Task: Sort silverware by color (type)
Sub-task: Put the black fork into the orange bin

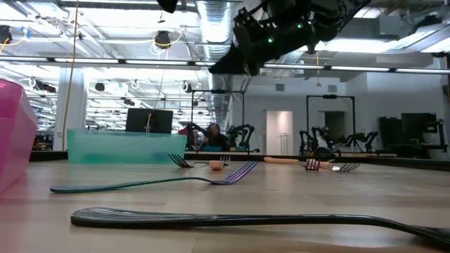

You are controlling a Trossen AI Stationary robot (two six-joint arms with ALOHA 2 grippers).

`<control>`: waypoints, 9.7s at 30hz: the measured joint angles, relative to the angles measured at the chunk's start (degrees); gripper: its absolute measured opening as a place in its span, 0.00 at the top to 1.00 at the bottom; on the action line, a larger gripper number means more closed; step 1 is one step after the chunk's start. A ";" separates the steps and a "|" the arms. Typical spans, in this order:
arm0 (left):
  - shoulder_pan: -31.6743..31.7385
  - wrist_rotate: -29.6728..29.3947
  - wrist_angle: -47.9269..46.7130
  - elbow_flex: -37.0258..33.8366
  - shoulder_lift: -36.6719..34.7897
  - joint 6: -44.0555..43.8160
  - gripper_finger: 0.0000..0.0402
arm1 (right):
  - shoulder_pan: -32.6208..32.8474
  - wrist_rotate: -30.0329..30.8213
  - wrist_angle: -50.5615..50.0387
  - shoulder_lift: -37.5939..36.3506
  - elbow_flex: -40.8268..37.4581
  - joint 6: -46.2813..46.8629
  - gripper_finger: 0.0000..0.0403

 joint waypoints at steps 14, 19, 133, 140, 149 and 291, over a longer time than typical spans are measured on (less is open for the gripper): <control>3.25 -0.86 40.85 -23.57 -4.01 -3.51 0.78 | 0.48 0.02 13.68 -0.01 0.00 0.40 0.94; 4.46 -5.69 48.02 -28.28 -6.14 -5.15 0.78 | 1.64 -0.04 14.73 -0.25 0.02 -0.02 0.93; 5.27 -16.40 55.23 -27.11 -0.09 -4.30 1.00 | 7.90 -0.15 13.57 0.12 0.04 -4.55 0.39; 7.22 -18.00 54.34 -27.20 -0.09 -4.03 1.00 | 7.50 6.77 4.96 -0.60 0.04 -8.29 0.39; 10.12 -18.05 52.21 -27.20 -0.11 -2.76 1.00 | 6.22 8.70 -2.28 -0.71 0.04 -6.76 0.40; -2.69 26.31 -6.74 80.17 86.58 -46.46 1.00 | -30.13 6.38 -40.21 -34.61 3.67 -4.57 0.40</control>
